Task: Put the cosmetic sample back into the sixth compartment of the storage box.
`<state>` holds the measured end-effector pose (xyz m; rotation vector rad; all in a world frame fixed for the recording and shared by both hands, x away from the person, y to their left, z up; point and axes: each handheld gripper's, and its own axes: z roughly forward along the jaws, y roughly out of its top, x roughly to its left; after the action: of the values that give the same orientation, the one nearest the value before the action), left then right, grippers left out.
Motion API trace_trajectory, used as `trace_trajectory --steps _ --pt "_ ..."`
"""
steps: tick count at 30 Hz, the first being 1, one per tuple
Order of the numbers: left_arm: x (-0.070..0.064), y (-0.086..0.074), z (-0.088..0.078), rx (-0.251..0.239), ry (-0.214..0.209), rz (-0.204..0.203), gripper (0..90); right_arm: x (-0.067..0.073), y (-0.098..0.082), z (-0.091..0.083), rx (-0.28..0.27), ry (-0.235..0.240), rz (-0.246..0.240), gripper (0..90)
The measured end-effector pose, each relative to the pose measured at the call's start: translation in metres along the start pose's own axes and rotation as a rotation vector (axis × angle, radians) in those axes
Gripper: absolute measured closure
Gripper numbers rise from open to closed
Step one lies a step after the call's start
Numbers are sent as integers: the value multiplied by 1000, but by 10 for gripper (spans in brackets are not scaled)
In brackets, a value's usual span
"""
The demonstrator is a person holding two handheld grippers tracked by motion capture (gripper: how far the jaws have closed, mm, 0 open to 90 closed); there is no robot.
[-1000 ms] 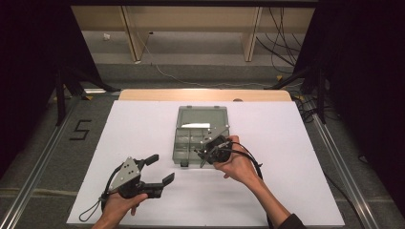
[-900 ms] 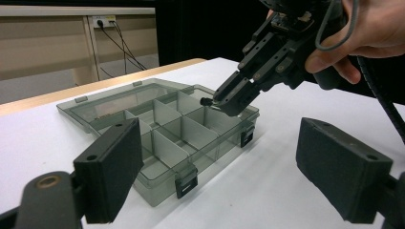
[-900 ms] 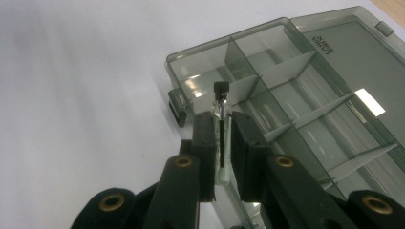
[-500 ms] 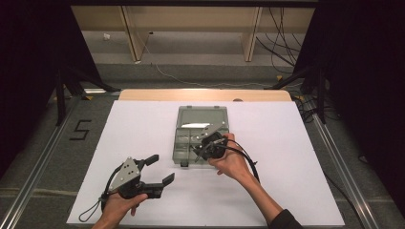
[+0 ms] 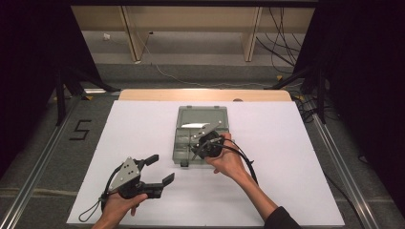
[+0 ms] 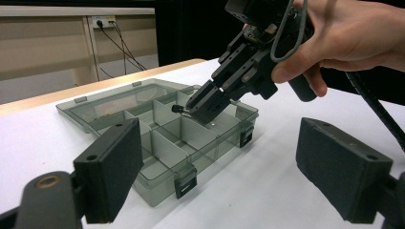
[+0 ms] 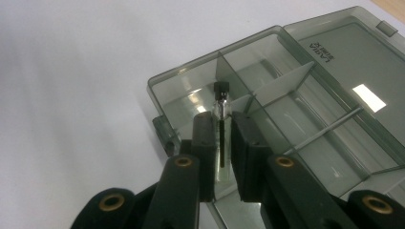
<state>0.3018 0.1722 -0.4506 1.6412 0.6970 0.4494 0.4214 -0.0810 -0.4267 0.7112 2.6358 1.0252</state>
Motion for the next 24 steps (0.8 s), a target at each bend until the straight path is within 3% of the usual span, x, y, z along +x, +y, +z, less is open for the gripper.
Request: trace_trajectory --steps 23,24 --pt "0 0 0 -2 1 -4 158 -4 -4 13 15 -13 32 803" --pt "0 0 0 -2 -2 2 158 -4 -5 14 18 -18 23 750"
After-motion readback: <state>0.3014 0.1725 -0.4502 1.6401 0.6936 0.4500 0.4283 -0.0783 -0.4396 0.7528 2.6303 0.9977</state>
